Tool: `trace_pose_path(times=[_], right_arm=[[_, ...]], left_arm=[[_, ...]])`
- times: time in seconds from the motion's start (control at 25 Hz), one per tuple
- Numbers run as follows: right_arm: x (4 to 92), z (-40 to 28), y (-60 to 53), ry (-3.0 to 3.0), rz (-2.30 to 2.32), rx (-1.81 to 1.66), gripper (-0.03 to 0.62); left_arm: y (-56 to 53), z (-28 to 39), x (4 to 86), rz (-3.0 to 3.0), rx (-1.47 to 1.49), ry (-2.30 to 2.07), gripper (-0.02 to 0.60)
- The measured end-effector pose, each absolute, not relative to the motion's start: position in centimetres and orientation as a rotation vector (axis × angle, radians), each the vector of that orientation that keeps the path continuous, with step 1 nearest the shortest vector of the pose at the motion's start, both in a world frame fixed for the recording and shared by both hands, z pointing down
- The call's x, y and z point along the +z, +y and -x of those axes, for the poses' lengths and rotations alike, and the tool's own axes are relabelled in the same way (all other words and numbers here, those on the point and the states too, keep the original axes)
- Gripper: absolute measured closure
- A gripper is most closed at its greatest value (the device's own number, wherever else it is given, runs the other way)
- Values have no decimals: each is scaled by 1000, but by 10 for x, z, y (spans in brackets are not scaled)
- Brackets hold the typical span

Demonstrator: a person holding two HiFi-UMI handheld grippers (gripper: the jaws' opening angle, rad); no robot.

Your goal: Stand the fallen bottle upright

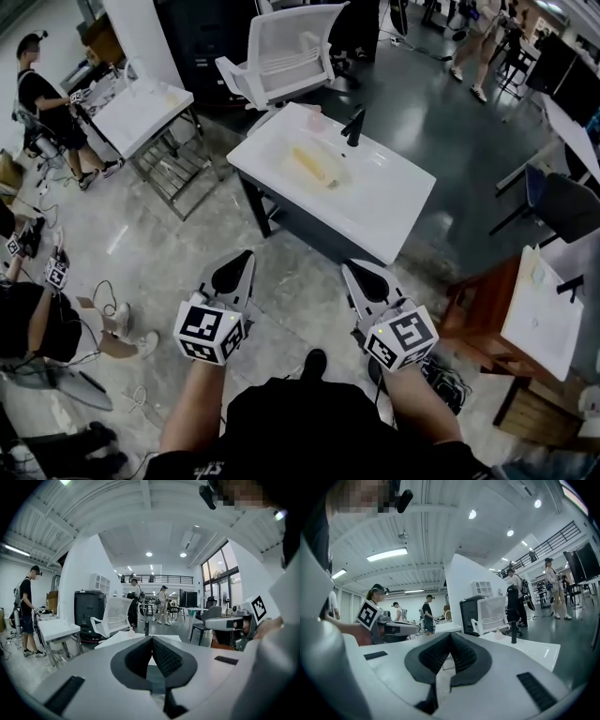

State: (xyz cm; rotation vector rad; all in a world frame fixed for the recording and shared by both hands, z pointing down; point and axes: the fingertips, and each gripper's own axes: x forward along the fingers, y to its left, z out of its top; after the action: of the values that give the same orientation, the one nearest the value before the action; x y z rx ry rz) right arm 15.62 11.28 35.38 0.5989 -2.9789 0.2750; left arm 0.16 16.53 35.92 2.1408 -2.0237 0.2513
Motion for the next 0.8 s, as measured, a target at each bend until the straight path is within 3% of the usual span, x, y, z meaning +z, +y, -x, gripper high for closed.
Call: trace_pose_path(times=[0.44, 0.8], right_arm=[[331, -158, 91, -3056, -500, 35, 541], [327, -131, 41, -3034, -528, 86, 531]], left_arm=[[119, -11, 356, -2173, 238, -2048, 574], [63, 19, 352, -2200, 190, -2021, 574]])
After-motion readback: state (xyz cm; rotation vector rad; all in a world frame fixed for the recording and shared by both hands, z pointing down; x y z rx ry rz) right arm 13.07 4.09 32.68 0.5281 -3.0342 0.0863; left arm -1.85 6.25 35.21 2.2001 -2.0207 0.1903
